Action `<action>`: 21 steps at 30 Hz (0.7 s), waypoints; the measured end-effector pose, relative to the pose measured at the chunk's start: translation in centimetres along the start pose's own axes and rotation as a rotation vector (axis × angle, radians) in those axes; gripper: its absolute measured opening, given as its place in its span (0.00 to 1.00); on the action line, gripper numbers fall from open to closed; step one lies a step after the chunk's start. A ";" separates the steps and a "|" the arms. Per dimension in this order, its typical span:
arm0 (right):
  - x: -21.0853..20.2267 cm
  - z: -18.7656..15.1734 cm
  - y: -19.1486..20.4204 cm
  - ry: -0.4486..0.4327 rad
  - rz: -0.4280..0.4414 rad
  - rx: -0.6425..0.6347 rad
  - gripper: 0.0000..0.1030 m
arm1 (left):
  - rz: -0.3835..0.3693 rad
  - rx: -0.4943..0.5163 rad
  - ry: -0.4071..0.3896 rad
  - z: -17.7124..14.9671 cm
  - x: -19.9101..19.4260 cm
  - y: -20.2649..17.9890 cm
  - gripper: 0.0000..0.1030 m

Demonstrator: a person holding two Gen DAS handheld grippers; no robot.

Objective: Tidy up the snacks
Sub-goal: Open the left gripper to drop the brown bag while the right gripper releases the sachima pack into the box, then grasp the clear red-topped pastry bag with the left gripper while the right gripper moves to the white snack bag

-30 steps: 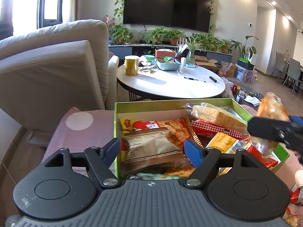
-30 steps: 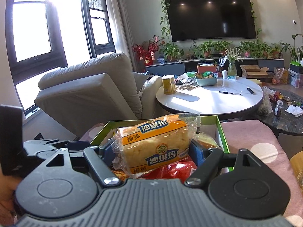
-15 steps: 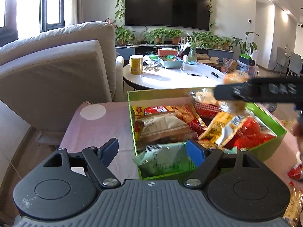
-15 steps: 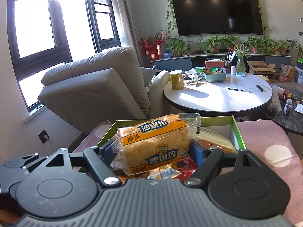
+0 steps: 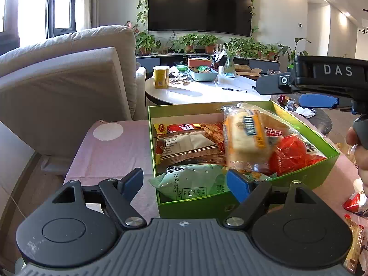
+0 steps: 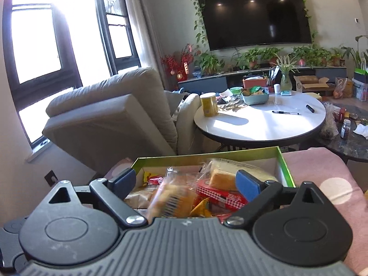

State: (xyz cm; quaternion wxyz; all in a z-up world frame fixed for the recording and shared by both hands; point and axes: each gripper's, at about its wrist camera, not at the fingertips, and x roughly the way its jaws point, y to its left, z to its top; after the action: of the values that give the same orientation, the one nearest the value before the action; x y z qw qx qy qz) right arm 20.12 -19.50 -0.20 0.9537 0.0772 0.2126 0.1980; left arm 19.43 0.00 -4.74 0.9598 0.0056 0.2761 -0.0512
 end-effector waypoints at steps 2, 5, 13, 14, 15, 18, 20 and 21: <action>-0.4 0.0 -0.1 -0.003 -0.003 0.005 0.77 | 0.000 0.003 -0.004 0.0 -0.4 -0.2 0.76; -1.1 -0.2 -0.4 -0.002 -0.012 0.000 0.77 | -0.001 0.004 -0.011 0.0 -1.1 -0.5 0.76; -3.6 -1.1 -2.4 0.008 -0.043 0.028 0.77 | -0.022 0.018 -0.024 -0.1 -2.6 -1.9 0.77; -3.9 -1.1 -2.8 0.009 -0.048 0.038 0.77 | -0.027 0.020 -0.024 -0.1 -2.8 -2.1 0.77; -4.3 -1.1 -3.2 0.010 -0.051 0.049 0.77 | -0.032 0.024 -0.023 -0.1 -3.0 -2.3 0.77; -5.3 -1.2 -4.3 0.014 -0.062 0.071 0.77 | -0.061 0.041 -0.017 -0.3 -3.5 -3.5 0.77; -6.0 -1.4 -4.7 0.021 -0.069 0.062 0.77 | -0.087 0.059 -0.007 -0.6 -3.8 -4.4 0.77; -6.3 -1.6 -5.0 0.024 -0.076 0.057 0.77 | -0.104 0.071 -0.001 -0.8 -3.9 -5.0 0.77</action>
State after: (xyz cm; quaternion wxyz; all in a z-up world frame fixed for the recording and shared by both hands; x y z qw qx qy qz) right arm 15.89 -26.50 -0.43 0.9554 0.0940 0.2322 0.1564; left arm 15.26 -4.57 -3.24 0.9551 0.0254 0.2736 -0.1106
